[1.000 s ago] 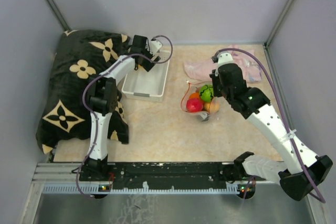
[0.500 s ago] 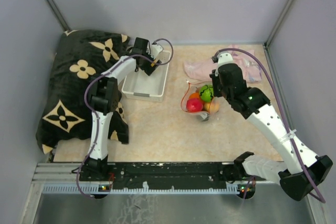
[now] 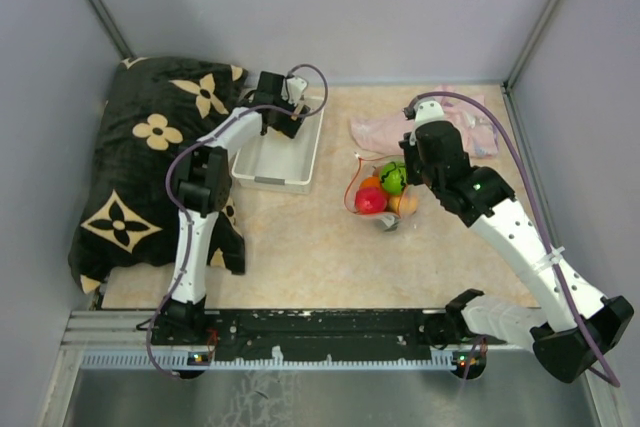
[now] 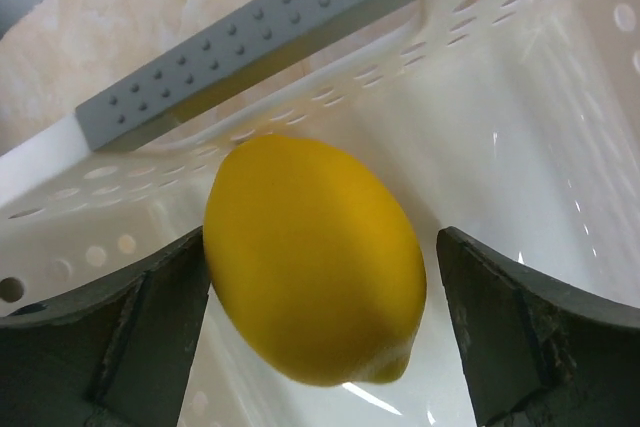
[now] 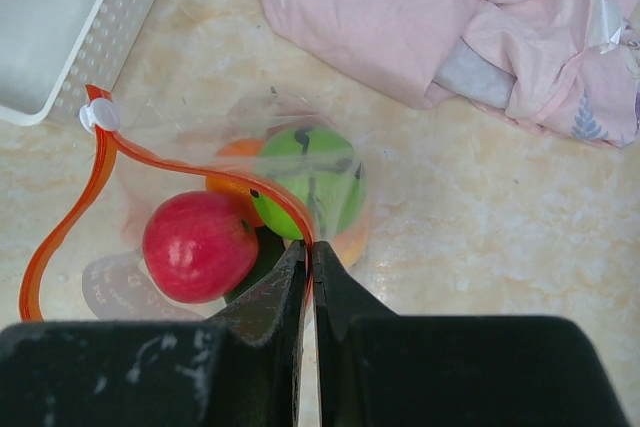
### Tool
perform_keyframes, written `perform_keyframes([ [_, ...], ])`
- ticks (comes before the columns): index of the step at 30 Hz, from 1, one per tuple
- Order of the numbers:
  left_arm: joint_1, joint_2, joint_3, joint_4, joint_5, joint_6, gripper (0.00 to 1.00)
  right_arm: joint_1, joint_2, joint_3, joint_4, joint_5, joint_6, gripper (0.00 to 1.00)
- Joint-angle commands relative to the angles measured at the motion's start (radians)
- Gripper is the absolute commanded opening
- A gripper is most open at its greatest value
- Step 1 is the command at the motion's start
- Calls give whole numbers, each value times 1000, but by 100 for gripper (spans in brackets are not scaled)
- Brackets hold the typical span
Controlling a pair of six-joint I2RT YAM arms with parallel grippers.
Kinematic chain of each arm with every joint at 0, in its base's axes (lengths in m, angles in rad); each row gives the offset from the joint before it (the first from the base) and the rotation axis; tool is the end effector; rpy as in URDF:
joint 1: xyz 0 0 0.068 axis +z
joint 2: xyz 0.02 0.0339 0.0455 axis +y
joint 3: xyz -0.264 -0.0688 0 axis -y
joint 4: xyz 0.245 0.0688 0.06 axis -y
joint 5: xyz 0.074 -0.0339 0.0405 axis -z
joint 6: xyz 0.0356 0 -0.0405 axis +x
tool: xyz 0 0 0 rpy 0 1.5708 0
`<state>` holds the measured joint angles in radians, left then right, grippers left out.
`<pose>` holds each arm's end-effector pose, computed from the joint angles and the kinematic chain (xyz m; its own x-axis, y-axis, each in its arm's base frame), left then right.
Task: Place the food in the zip-top bag and seal the zipper
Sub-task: Pick up the fake fruit from the bin.
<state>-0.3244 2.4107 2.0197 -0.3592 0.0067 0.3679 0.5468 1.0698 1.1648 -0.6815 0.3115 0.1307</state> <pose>0.5176 -0.1743 0.1771 -0.4867 0.5431 -0.6842 0.5342 0.8048 0.2588 0.1947 0.1057 0.3683 -0.5048 -0.1620 -0.8479 -0.2129 0.9753 -0.0596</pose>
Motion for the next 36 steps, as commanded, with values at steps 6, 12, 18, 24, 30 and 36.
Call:
perform_keyframes([
  [6, 2, 48, 41, 35, -26, -100, 86, -11, -18, 0, 20, 3, -3, 6],
  [12, 2, -22, -31, 71, 17, -124, 61, -11, -18, -1, 22, -4, -3, 6],
  [18, 1, -141, -139, 118, 58, -184, 52, -11, -30, 1, 20, -14, 3, 6],
  [24, -2, -320, -313, 173, 122, -269, 50, -11, -44, -11, 26, -28, 18, 6],
  [30, -24, -543, -537, 278, 238, -384, 50, -11, -57, -17, 45, -56, 28, 6],
  [36, -65, -770, -743, 333, 274, -476, 51, -10, -71, -20, 50, -58, 29, 6],
])
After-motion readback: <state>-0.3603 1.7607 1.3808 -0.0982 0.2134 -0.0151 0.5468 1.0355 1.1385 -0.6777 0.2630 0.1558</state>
